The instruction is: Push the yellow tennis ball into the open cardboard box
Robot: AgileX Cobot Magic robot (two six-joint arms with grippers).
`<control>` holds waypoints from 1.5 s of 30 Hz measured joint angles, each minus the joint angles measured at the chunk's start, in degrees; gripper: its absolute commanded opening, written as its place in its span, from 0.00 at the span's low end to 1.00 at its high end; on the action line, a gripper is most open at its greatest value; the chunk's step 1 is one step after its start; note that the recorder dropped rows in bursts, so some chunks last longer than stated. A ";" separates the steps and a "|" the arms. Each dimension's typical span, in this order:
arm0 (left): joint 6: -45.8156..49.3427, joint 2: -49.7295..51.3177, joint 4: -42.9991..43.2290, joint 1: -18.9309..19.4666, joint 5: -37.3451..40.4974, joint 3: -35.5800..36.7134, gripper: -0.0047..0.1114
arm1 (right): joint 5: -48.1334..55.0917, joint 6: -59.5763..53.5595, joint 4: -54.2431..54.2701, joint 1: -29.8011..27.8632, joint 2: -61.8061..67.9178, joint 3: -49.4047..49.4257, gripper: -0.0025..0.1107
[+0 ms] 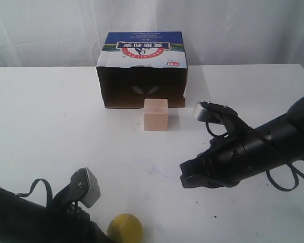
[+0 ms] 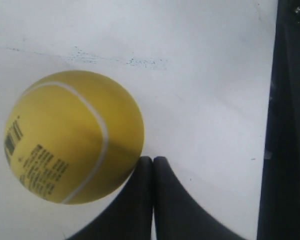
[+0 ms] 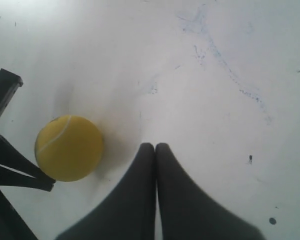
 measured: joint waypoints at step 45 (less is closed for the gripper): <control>0.00 0.07 0.00 -0.02 -17.98 -9.86 0.04 | -6.58 -0.12 5.32 6.41 15.54 -5.99 0.02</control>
